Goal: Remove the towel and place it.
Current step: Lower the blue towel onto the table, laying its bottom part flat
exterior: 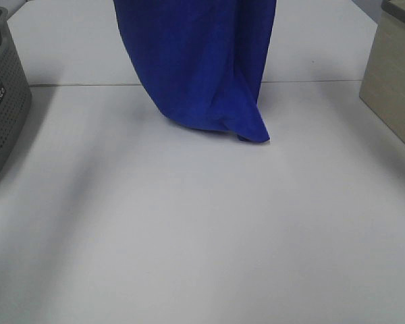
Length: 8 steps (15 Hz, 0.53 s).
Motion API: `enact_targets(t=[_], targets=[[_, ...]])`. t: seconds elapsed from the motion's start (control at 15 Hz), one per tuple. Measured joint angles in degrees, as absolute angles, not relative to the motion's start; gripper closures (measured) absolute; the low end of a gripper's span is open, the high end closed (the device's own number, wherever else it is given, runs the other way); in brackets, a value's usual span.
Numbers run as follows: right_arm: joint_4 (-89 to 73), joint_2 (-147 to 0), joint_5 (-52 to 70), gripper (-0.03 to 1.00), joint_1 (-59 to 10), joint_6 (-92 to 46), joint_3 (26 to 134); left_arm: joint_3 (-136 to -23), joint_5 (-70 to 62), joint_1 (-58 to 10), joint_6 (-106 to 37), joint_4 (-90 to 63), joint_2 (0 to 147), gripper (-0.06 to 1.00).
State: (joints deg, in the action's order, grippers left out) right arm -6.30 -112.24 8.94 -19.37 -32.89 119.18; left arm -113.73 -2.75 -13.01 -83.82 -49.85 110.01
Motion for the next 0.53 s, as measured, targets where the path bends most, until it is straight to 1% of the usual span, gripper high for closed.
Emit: enact_targets(t=[0.13, 0.33, 0.4, 0.53], targets=[[-5.9, -114.08, 0.69, 0.95, -19.37, -33.58, 119.18, -118.14, 0.52, -13.01, -83.82, -49.85, 113.5, 0.94], [-5.5, -116.54, -8.37, 0.95, -19.37, -33.92, 119.35, -129.32, 2.18, -13.06, -82.1, -49.85, 120.15, 0.94], [-5.5, -118.54, -10.2, 0.95, -19.08, -33.92, 121.35, -135.79, 2.81, -13.06, -81.65, -49.9, 123.76, 0.94], [-5.44, -121.93, -10.83, 0.95, -18.11, -32.83, 126.91, -142.95, 3.55, -13.06, -81.42, -49.96, 128.63, 0.94]])
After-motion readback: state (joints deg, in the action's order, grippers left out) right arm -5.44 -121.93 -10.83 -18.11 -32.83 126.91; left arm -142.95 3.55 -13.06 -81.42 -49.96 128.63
